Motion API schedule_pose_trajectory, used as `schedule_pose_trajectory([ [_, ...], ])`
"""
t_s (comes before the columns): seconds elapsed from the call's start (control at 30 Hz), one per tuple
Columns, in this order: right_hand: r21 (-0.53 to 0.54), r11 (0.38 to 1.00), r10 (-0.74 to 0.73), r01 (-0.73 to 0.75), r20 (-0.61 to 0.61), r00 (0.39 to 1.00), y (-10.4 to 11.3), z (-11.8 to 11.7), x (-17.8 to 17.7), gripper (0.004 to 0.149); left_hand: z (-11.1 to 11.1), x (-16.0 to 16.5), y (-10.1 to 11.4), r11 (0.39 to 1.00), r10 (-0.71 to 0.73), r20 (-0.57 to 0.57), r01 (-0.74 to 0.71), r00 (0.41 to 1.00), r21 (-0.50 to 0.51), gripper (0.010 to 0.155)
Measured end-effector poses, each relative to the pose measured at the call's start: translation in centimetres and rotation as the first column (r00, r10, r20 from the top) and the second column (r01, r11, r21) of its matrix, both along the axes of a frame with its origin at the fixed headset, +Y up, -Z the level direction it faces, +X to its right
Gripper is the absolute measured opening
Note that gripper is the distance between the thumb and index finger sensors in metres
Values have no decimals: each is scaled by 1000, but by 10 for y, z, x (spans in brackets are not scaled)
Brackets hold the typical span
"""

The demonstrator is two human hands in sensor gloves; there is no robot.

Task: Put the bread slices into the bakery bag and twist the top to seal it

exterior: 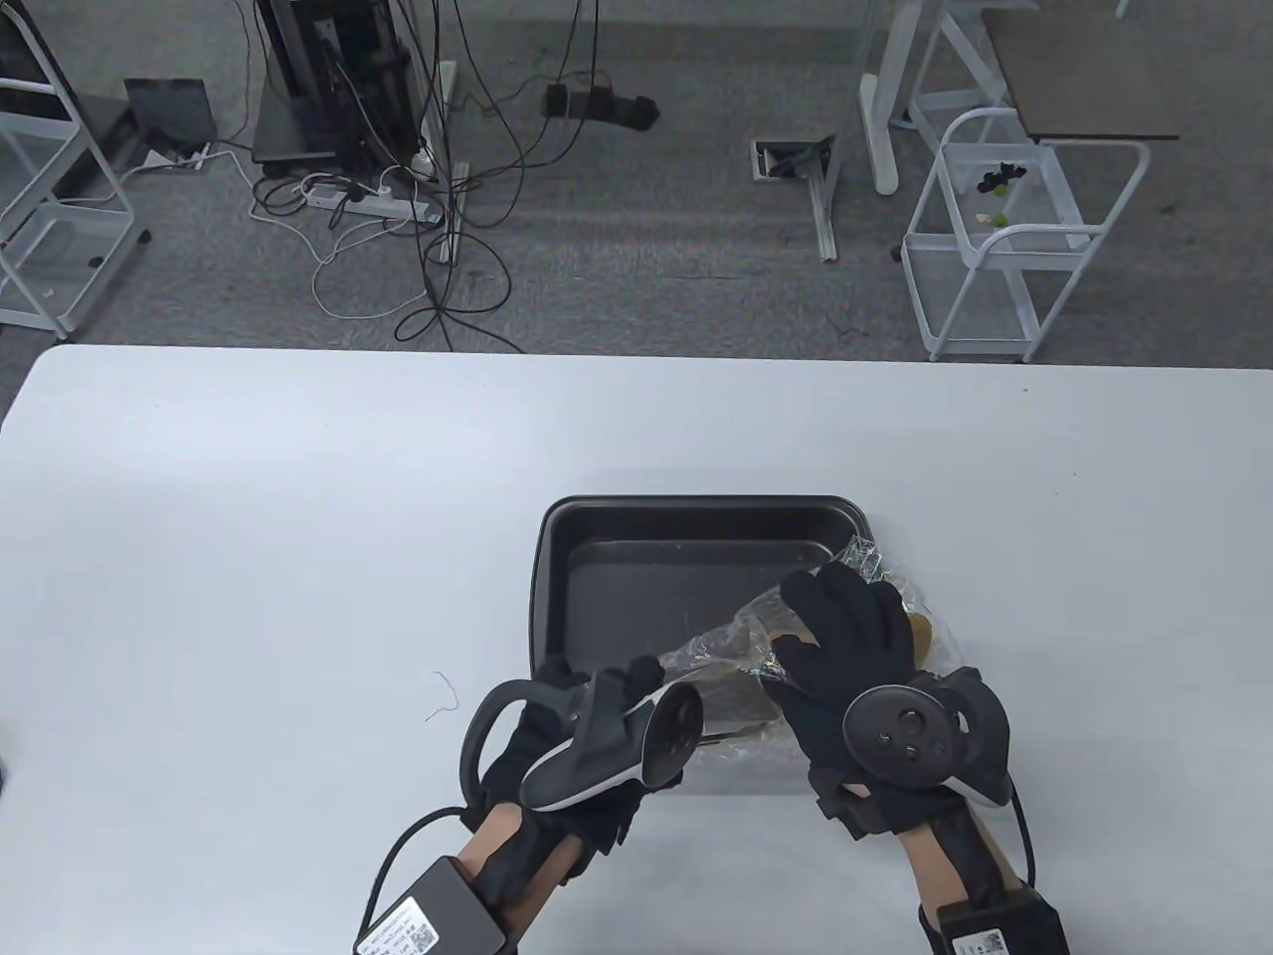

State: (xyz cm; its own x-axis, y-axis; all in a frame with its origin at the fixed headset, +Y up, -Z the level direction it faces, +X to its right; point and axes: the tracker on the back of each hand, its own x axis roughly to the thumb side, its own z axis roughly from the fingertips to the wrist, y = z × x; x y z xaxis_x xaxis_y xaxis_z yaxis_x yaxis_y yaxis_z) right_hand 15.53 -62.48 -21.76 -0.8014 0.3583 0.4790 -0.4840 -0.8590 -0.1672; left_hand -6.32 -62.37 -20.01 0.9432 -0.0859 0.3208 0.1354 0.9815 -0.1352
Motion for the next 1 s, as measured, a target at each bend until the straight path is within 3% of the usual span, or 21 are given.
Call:
schedule_pose_trajectory([
  [0.37, 24, 999, 30, -32, 62, 998, 1, -4, 9, 43, 24, -49, 18, 999, 4, -49, -3, 999, 39, 90],
  [0.67, 32, 999, 10, -13, 107, 994, 4, -6, 23, 44, 32, -95, 32, 997, -7, -136, 18, 991, 82, 90],
  [0.8, 39, 999, -23, 18, 125, 992, 8, -6, 29, 44, 22, -107, 35, 989, 25, -100, -10, 995, 144, 89],
  [1.0, 72, 997, -49, 37, 179, 983, 16, -4, 44, 44, -20, -109, 31, 991, 24, -126, -7, 992, 137, 88],
])
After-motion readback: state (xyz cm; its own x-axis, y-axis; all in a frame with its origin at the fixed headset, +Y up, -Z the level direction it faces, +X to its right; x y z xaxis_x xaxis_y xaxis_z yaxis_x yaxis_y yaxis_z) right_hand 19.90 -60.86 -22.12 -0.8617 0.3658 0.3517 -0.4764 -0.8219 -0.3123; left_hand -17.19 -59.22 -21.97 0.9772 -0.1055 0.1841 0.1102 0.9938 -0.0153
